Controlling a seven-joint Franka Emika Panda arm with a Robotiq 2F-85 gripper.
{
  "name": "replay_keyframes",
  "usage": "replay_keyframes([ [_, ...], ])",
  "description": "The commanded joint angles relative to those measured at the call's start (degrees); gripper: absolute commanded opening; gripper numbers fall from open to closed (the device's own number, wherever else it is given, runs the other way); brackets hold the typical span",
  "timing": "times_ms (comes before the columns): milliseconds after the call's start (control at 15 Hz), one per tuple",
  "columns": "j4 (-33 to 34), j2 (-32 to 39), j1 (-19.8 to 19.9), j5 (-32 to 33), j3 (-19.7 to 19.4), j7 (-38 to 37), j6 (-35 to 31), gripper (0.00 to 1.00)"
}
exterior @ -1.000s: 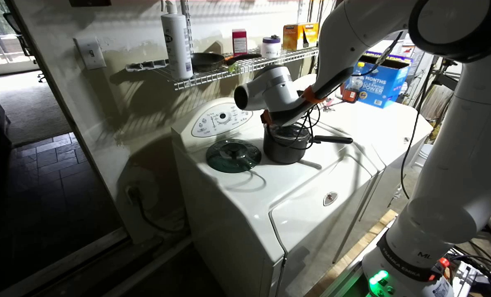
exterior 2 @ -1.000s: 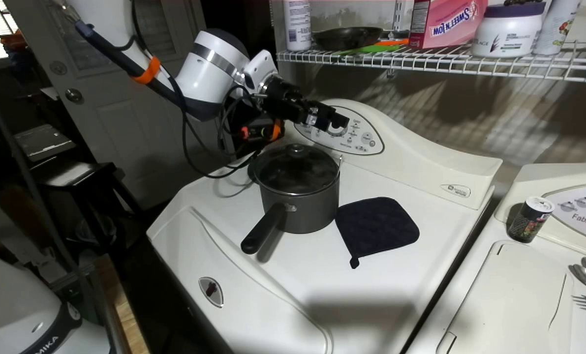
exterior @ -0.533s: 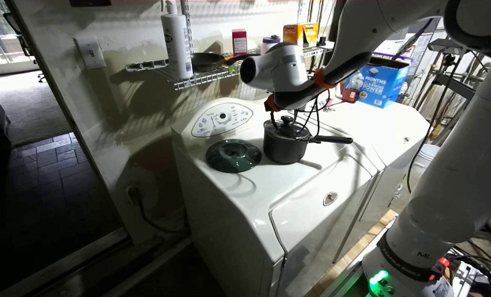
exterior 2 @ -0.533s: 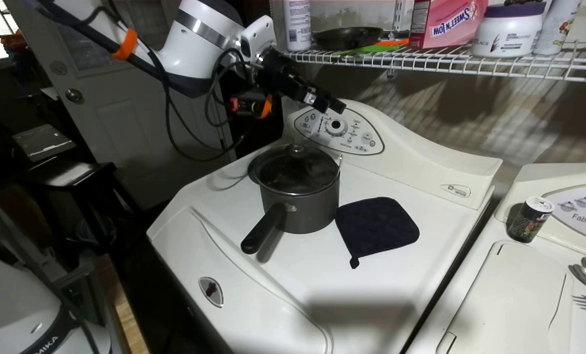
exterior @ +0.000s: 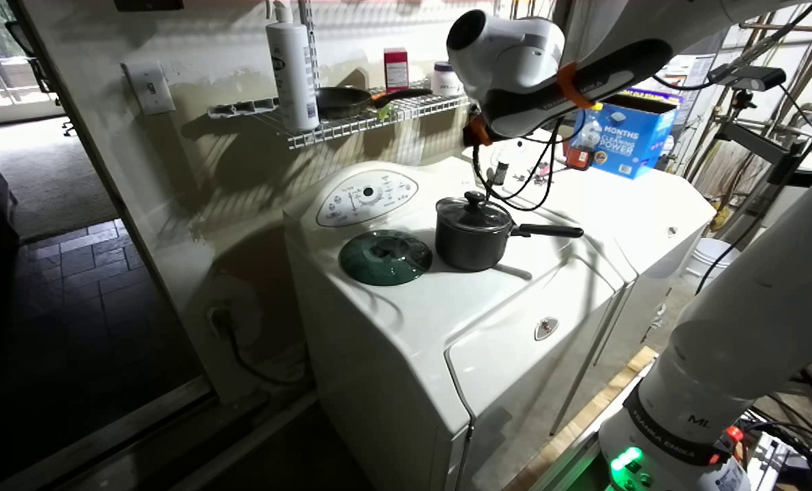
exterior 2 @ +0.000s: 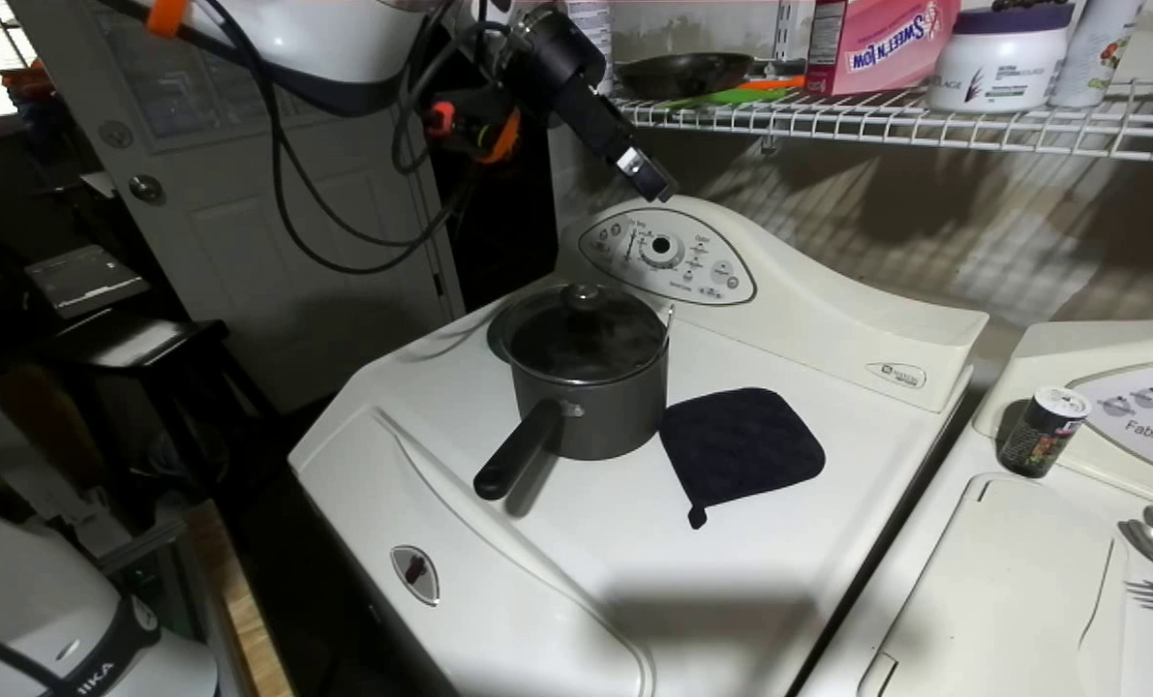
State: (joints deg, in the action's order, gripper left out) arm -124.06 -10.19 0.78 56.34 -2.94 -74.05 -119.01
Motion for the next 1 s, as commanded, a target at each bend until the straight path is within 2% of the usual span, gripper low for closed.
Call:
replay_keyframes([
  [0, -0.37, -3.99, 1.0, -11.5, -1.66, 12.27, 0.08, 1.0],
  [467, 0.56, -7.64, 3.7, -26.33, -2.48, 29.65, 1.67, 1.0],
  [933, 1.29, -9.26, 6.09, -33.24, -1.59, 39.26, 5.65, 1.0],
])
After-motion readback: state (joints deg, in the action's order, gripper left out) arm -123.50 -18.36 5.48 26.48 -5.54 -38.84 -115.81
